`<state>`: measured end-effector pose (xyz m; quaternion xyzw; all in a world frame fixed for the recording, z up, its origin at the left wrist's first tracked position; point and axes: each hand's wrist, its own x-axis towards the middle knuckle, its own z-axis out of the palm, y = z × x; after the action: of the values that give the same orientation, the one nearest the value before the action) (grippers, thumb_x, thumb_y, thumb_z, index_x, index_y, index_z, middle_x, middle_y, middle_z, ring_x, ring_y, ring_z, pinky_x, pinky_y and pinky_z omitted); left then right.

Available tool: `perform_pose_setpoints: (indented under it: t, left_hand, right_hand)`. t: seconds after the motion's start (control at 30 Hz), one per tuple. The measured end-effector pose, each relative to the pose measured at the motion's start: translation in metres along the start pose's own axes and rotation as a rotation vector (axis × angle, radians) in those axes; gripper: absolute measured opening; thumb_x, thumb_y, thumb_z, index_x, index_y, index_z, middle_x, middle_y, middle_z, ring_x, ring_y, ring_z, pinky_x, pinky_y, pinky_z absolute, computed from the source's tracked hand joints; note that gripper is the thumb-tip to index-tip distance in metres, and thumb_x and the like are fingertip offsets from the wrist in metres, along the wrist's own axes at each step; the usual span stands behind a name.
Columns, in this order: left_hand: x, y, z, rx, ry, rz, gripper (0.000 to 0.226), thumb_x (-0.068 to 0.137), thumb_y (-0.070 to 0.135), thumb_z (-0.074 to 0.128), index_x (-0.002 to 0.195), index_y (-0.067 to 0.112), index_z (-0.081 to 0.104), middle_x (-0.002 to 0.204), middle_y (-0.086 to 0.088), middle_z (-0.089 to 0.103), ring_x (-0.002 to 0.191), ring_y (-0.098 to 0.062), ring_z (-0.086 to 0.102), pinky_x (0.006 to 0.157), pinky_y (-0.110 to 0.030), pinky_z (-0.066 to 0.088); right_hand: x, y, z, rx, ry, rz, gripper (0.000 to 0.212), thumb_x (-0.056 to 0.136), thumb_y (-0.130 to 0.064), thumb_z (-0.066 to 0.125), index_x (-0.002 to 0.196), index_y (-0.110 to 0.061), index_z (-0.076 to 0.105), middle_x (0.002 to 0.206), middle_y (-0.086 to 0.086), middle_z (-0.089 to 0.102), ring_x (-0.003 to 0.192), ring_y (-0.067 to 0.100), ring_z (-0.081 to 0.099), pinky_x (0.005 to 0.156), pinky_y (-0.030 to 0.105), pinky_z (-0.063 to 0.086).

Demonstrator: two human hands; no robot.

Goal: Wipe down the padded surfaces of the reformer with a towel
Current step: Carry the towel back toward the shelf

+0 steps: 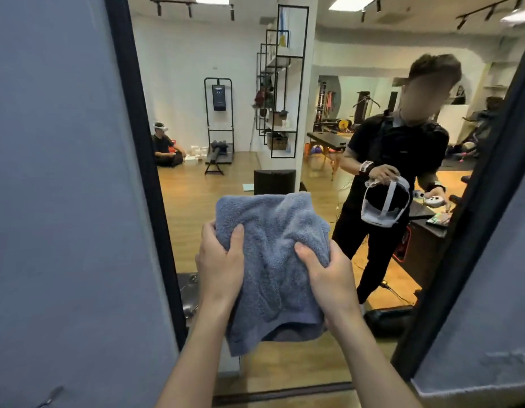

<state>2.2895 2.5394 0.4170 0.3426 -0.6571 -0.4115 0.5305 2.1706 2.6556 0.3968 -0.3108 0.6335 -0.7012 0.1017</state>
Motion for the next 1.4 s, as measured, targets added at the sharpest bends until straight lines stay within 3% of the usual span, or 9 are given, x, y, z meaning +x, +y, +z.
perform_pose_setpoints:
  t: [0.17, 0.33, 0.6, 0.77, 0.93, 1.13, 1.27, 1.4]
  left_hand:
    - [0.122, -0.051, 0.107, 0.002, -0.023, -0.004, 0.013, 0.092, 0.036, 0.059, 0.096, 0.024, 0.053, 0.084, 0.011, 0.063, 0.074, -0.003, 0.058, 0.058, -0.016, 0.040]
    - [0.242, -0.097, 0.226, 0.014, 0.002, -0.010, 0.019, 0.092, 0.038, 0.057, 0.101, 0.021, 0.055, 0.085, 0.011, 0.064, 0.075, -0.005, 0.059, 0.058, -0.022, 0.040]
    - [0.433, -0.152, 0.365, 0.058, 0.053, -0.045, 0.015, 0.092, 0.042, 0.055, 0.097, 0.028, 0.053, 0.081, 0.015, 0.063, 0.066, 0.012, 0.057, 0.053, -0.020, 0.038]
    - [0.571, -0.227, 0.447, 0.034, 0.070, -0.025, 0.018, 0.091, 0.041, 0.056, 0.099, 0.025, 0.054, 0.086, 0.012, 0.062, 0.077, -0.002, 0.059, 0.059, -0.027, 0.041]
    - [0.733, -0.297, 0.533, -0.022, 0.069, -0.048, 0.014, 0.088, 0.044, 0.058, 0.092, 0.033, 0.052, 0.084, 0.014, 0.064, 0.072, 0.005, 0.059, 0.059, -0.026, 0.041]
    - [0.917, -0.365, 0.620, -0.045, 0.061, -0.069, 0.016, 0.089, 0.042, 0.056, 0.099, 0.031, 0.052, 0.087, 0.012, 0.064, 0.080, -0.006, 0.062, 0.065, -0.032, 0.047]
    - [1.043, -0.427, 0.680, -0.019, 0.080, -0.053, 0.016, 0.090, 0.038, 0.058, 0.101, 0.026, 0.053, 0.090, 0.009, 0.064, 0.083, -0.006, 0.062, 0.066, -0.031, 0.047]
    - [1.177, -0.487, 0.737, -0.004, 0.108, -0.058, 0.018, 0.091, 0.039, 0.057, 0.103, 0.026, 0.053, 0.096, 0.006, 0.065, 0.088, -0.013, 0.063, 0.071, -0.036, 0.049]
  right_hand:
    - [0.154, 0.056, 0.016, 0.026, 0.006, 0.005, 0.030, 0.071, -0.056, 0.071, 0.094, -0.037, 0.067, 0.093, -0.011, 0.075, 0.085, 0.010, 0.072, 0.078, 0.047, 0.060]
    - [0.323, 0.115, 0.027, 0.039, -0.028, -0.009, 0.021, 0.074, -0.054, 0.071, 0.093, -0.046, 0.065, 0.094, -0.014, 0.074, 0.086, 0.009, 0.072, 0.078, 0.045, 0.060]
    - [0.571, 0.178, 0.070, 0.039, -0.084, 0.017, 0.031, 0.074, -0.053, 0.072, 0.096, -0.032, 0.066, 0.093, -0.010, 0.075, 0.085, 0.010, 0.071, 0.077, 0.046, 0.060]
    - [0.723, 0.243, 0.124, 0.069, -0.103, 0.015, 0.026, 0.078, -0.046, 0.073, 0.098, -0.031, 0.067, 0.092, -0.011, 0.075, 0.083, 0.007, 0.072, 0.073, 0.039, 0.061]
    - [0.895, 0.297, 0.186, 0.041, -0.101, 0.003, 0.024, 0.080, -0.042, 0.074, 0.099, -0.029, 0.066, 0.094, -0.009, 0.074, 0.084, 0.006, 0.071, 0.069, 0.029, 0.059]
    - [1.092, 0.352, 0.263, 0.027, -0.127, 0.005, 0.020, 0.084, -0.039, 0.073, 0.101, -0.032, 0.065, 0.096, -0.013, 0.074, 0.087, 0.004, 0.070, 0.067, 0.023, 0.058]
    - [1.226, 0.410, 0.324, 0.049, -0.139, 0.001, 0.022, 0.082, -0.038, 0.073, 0.102, -0.030, 0.066, 0.098, -0.007, 0.075, 0.090, 0.009, 0.071, 0.079, 0.039, 0.060]
    - [1.371, 0.461, 0.387, 0.067, -0.191, 0.032, 0.032, 0.071, -0.050, 0.073, 0.097, -0.033, 0.067, 0.095, -0.010, 0.075, 0.088, 0.010, 0.072, 0.080, 0.044, 0.059]
